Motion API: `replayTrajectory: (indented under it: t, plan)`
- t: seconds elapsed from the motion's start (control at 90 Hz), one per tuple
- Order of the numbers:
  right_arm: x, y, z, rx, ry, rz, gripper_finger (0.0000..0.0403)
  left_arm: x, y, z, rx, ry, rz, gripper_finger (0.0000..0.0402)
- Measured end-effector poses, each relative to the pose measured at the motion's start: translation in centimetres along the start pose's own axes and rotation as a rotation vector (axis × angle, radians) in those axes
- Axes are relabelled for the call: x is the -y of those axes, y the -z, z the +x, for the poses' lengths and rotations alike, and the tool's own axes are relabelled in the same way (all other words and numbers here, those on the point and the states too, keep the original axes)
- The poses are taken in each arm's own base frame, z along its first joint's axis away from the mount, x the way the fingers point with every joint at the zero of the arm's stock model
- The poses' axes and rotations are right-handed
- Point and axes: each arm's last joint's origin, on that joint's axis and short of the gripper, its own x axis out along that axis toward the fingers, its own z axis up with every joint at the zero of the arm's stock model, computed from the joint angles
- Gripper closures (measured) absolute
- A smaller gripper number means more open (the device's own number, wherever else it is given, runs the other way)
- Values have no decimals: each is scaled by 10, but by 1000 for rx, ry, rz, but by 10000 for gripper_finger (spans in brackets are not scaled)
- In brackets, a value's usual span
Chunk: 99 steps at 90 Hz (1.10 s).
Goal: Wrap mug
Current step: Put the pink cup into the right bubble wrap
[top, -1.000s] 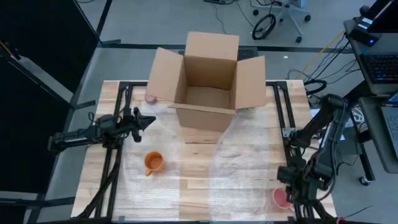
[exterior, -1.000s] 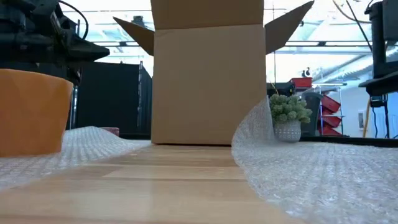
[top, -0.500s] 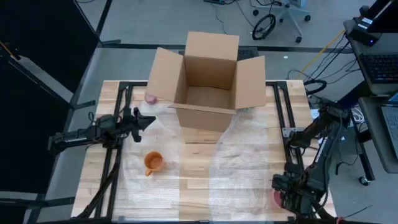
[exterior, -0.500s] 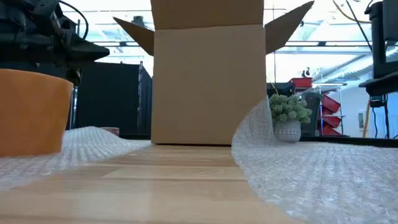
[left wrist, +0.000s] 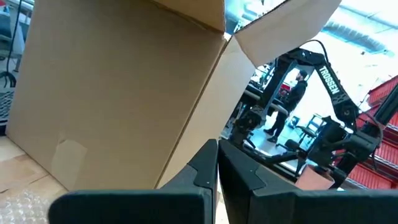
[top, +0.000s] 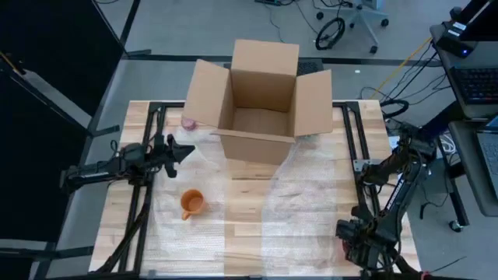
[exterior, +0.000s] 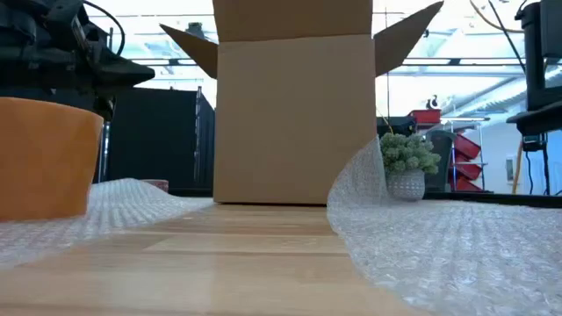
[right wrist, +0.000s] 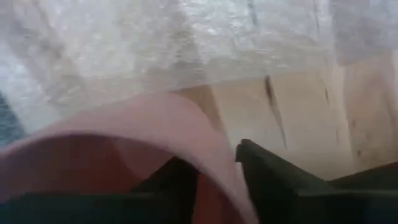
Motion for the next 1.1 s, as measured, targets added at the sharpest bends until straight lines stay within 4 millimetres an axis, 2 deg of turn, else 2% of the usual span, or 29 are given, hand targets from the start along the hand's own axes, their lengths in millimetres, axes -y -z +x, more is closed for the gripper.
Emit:
replayTrajectory:
  t: [0.1,0.2,0.3,0.5,0.589,0.656,0.833,0.989,1.1]
  plan:
    - [0,0,0,-9,1,-37,389,0,0,0,0,0,0,402]
    - [2,0,-3,-62,17,-58,393,0,0,0,2,-4,0,402]
    - [6,-3,-14,-117,78,-75,398,0,0,0,3,-7,0,402]
    - [16,-18,-74,-88,34,-58,400,0,0,0,5,-10,0,402]
    - [24,-30,-102,-7,-13,-27,401,0,0,0,6,-10,4,402]
    - [31,-43,-112,72,-8,-18,401,0,0,0,6,-11,7,402]
    - [43,-98,-104,159,25,-40,401,0,0,0,7,-13,8,402]
    - [51,-147,-74,180,12,-96,402,0,0,0,9,-15,8,402]
    - [62,-172,-47,126,1,-120,402,0,0,0,10,-16,6,402]
